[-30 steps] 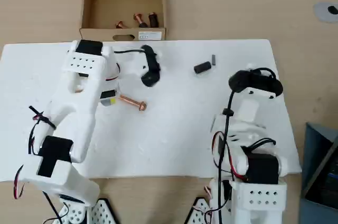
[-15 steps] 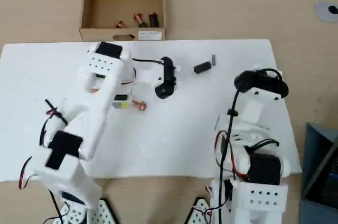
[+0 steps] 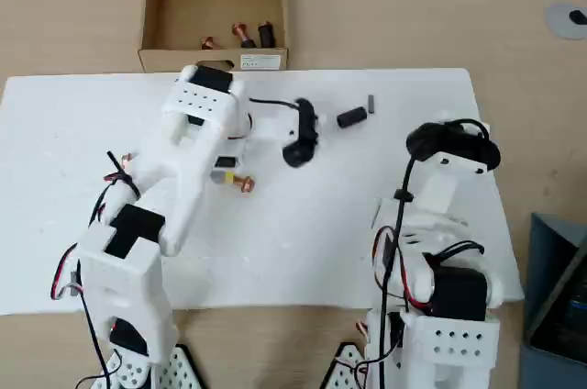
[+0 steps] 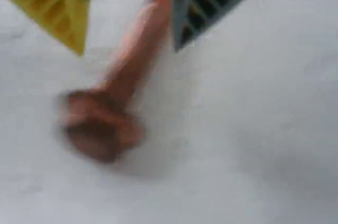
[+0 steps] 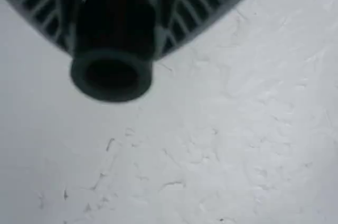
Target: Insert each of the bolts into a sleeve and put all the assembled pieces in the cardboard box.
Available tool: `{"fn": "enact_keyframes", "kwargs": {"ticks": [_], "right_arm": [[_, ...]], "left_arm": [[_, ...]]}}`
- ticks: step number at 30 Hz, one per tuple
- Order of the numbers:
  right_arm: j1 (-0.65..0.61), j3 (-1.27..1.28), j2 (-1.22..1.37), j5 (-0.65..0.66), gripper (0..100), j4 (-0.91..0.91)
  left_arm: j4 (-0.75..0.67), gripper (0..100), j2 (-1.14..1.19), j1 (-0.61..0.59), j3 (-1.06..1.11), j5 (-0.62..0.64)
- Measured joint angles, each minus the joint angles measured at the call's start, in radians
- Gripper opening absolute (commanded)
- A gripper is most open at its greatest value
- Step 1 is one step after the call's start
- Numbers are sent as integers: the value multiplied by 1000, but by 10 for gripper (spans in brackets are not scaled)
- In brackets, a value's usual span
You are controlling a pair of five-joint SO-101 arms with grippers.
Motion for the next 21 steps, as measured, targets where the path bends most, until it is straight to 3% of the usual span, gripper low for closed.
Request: {"fn": "enact_keyframes", "kwargs": {"ticks": [9, 21], "right_arm": [[0, 0, 0, 0, 9, 0], [0, 0, 0, 0, 9, 0]], "left_arm": [[31, 122, 5, 25, -2, 0], [-9, 121, 178, 35, -80, 0]]}}
